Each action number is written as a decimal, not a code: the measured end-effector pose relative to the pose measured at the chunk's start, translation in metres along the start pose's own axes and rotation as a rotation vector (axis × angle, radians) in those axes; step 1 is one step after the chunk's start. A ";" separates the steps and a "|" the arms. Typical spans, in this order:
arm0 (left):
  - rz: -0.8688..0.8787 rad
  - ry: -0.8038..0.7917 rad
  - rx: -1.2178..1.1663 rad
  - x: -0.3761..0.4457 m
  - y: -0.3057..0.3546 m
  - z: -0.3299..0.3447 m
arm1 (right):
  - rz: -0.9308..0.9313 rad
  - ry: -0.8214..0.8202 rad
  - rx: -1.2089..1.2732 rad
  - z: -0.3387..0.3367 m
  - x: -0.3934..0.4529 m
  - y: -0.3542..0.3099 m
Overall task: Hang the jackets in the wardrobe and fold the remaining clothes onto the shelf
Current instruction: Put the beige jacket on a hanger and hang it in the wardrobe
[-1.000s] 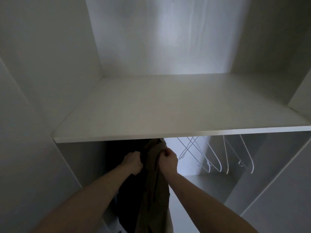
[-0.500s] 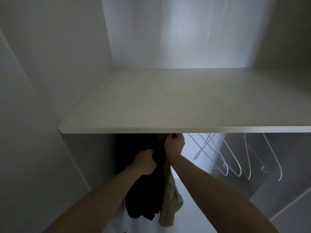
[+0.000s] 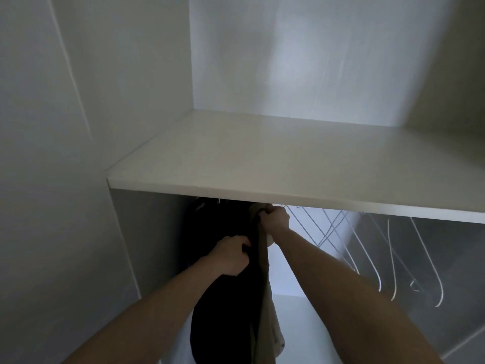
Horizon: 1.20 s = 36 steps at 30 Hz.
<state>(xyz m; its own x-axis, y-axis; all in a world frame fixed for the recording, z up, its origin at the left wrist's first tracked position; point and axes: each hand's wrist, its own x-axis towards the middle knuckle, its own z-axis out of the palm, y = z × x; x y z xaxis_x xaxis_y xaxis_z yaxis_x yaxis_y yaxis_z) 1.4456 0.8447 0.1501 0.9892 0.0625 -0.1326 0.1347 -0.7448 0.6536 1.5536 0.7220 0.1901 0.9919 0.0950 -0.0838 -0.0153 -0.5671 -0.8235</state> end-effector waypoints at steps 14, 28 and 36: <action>0.101 0.294 0.046 -0.033 0.016 -0.006 | -0.109 -0.126 0.085 -0.025 -0.071 0.045; 0.188 0.140 -0.095 -0.024 0.128 0.063 | 0.044 0.249 -0.186 -0.170 -0.093 0.157; 0.071 0.097 -0.122 -0.016 0.121 0.072 | 0.109 -0.044 -0.143 -0.148 -0.066 0.162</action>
<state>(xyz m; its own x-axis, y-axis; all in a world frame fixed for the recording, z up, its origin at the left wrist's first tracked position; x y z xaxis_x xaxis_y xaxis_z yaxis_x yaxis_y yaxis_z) 1.4417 0.7053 0.1776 0.9966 0.0806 -0.0142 0.0643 -0.6640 0.7450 1.5048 0.5025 0.1450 0.9789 0.0607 -0.1950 -0.1009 -0.6860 -0.7205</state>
